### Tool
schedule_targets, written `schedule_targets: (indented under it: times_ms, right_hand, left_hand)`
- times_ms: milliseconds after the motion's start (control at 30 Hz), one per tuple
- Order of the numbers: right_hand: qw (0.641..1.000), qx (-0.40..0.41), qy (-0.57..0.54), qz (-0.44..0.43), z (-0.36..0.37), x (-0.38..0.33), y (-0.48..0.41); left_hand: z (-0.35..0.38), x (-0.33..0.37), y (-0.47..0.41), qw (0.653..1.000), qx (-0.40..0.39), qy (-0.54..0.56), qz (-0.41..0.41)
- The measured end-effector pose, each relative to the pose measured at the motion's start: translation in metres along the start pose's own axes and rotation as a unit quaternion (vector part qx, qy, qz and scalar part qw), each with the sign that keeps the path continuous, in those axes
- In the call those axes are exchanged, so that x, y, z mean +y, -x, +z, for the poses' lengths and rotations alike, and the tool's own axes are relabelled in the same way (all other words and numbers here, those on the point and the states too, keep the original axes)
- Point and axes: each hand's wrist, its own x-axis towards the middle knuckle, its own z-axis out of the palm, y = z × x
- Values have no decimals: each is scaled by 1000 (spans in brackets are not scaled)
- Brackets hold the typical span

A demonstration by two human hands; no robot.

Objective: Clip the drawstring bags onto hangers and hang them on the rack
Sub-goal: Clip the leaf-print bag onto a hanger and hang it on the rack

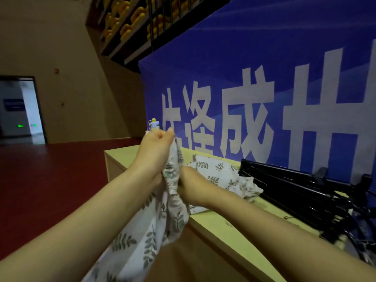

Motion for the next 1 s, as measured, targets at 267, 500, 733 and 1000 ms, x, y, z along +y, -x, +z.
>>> schedule_targets:
  times_ms: [267, 500, 733, 1000]
  right_hand:
    - [983, 45, -74, 162, -21, 61, 54]
    - [993, 93, 4, 76, 1, 50, 52]
    - [936, 39, -217, 274, -4, 86, 36]
    - [958, 103, -124, 236, -21, 89, 41]
  left_hand:
    - [9, -69, -21, 979, -119, -113, -122]
    - [44, -64, -19, 969, -191, -113, -112]
    - [45, -70, -21, 956, -221, -185, -58]
    - [84, -84, -40, 974, -174, -49, -139]
